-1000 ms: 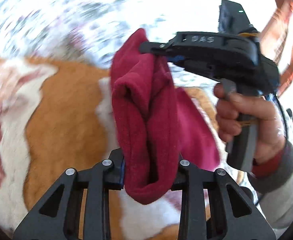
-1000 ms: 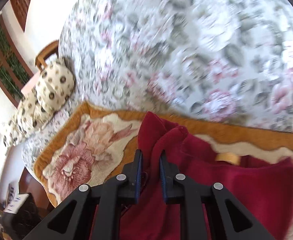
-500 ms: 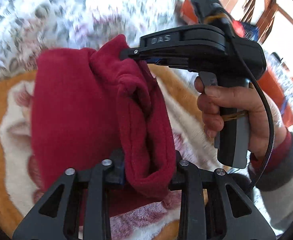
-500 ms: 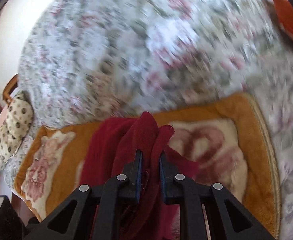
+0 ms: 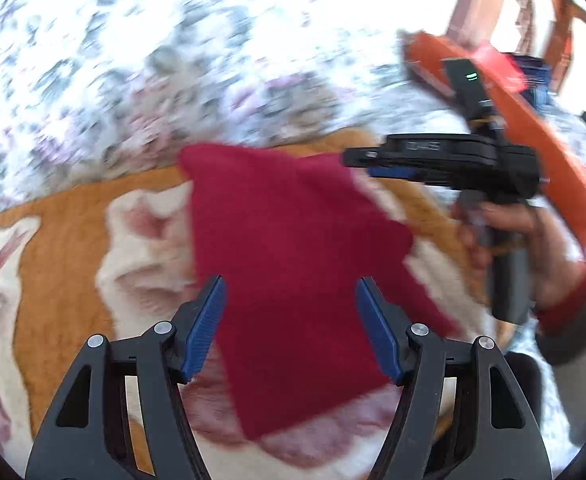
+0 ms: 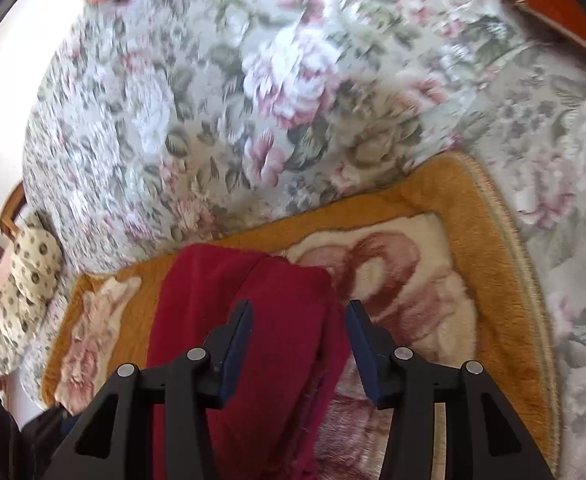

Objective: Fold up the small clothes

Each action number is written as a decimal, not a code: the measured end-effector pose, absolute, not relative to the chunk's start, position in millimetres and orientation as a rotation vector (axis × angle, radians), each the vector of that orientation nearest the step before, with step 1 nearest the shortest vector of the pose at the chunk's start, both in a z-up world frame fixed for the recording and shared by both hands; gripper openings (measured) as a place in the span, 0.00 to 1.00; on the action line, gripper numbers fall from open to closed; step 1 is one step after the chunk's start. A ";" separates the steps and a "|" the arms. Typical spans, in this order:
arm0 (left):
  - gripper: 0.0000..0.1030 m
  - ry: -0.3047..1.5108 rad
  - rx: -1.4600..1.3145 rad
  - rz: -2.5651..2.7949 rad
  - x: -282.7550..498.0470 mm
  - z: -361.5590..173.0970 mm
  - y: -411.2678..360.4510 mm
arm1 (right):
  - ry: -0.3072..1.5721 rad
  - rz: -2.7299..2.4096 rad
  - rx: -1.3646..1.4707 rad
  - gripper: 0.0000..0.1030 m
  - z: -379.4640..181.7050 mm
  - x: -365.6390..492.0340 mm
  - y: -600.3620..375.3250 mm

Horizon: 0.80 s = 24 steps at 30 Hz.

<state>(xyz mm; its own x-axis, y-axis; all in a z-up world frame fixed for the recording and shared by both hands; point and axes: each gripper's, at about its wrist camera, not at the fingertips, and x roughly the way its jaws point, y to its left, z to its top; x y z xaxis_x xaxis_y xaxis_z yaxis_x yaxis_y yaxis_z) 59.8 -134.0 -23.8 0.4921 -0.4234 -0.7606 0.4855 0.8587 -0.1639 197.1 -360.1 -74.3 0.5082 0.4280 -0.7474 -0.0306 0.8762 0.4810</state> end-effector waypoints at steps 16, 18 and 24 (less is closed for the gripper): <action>0.67 1.029 0.028 -0.491 61.8 -88.4 -120.5 | 1.067 0.262 0.297 0.18 -98.0 207.6 -344.1; 0.67 1.031 0.019 -0.483 61.4 -87.9 -120.6 | 1.041 0.258 0.281 0.20 -78.0 190.0 -348.0; 0.67 1.035 0.014 -0.461 61.4 -87.4 -121.9 | 0.963 0.441 0.268 0.20 -29.3 124.7 -318.2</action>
<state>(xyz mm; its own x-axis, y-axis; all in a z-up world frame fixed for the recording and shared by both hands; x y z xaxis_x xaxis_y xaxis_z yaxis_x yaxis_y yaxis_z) 61.4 -121.9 -87.4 0.4244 -0.3615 -0.8302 0.3749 0.9047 -0.2023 124.7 -318.2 -29.3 0.4931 0.4748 -0.7290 -0.2417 0.8797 0.4095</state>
